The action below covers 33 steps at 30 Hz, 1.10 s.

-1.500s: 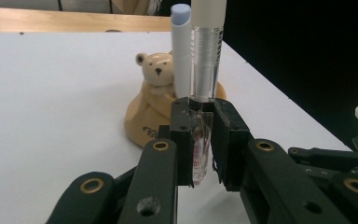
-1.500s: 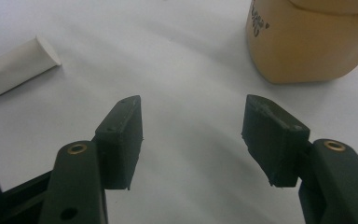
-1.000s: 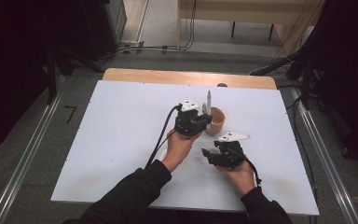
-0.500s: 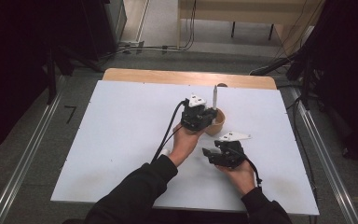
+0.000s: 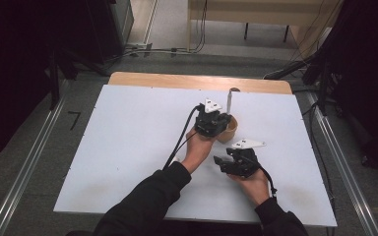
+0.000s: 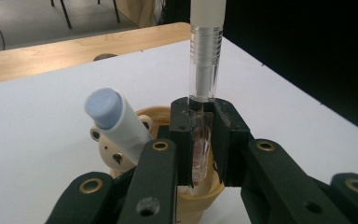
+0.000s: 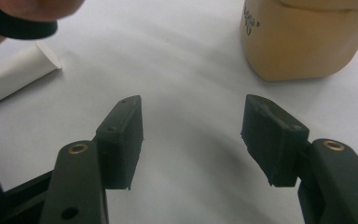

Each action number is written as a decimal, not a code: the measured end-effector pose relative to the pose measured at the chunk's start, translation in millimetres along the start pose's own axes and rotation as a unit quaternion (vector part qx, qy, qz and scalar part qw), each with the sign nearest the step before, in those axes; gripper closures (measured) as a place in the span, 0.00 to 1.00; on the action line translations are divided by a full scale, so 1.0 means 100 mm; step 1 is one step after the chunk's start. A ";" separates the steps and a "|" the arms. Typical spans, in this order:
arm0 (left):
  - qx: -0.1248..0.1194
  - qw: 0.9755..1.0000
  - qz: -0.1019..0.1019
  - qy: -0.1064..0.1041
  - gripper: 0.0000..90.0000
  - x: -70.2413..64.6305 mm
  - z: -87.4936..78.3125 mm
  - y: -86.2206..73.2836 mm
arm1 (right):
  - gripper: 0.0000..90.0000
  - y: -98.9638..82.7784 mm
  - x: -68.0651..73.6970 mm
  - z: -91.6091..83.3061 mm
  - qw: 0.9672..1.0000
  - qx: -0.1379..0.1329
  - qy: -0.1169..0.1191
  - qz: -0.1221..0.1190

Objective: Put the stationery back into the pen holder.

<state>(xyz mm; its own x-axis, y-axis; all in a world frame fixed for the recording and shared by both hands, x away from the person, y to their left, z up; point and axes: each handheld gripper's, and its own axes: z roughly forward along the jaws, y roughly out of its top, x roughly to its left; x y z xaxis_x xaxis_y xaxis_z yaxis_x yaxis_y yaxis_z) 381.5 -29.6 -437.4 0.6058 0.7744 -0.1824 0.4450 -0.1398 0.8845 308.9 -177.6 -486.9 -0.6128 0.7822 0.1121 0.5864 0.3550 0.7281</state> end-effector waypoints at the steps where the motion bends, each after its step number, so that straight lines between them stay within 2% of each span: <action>1: 0.002 1.000 0.005 0.002 0.87 0.00 0.01 -0.01 | 0.41 0.00 0.00 0.00 1.000 0.000 0.000 0.000; 7: 0.002 1.000 0.015 0.003 0.81 -0.04 0.01 -0.02 | 0.41 0.00 0.00 0.00 1.000 -0.001 0.001 0.000; 14: 0.001 1.000 0.027 -0.002 0.72 -0.09 -0.06 0.00 | 0.41 0.00 0.00 0.00 1.000 0.000 0.001 -0.002; 24: 0.004 0.999 0.034 -0.016 0.60 -0.14 -0.33 -0.05 | 0.39 0.00 -0.01 -0.02 1.000 -0.005 -0.003 0.004; 28: 0.010 1.000 0.023 -0.018 0.52 -0.10 -0.48 -0.10 | 0.35 -0.01 -0.01 -0.02 1.000 -0.007 -0.008 0.004; 33: 0.019 1.000 0.018 -0.003 0.41 0.00 -0.67 -0.17 | 0.34 -0.01 -0.02 -0.03 1.000 -0.005 -0.011 0.004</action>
<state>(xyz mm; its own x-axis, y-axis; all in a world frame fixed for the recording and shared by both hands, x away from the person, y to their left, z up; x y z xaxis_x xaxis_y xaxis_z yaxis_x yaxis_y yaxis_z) 329.9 14.0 -423.9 0.6260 0.7645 -0.1538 0.4470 -0.1902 0.8741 307.6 -180.8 -485.8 -0.5964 0.7961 0.1026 0.5852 0.3437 0.7345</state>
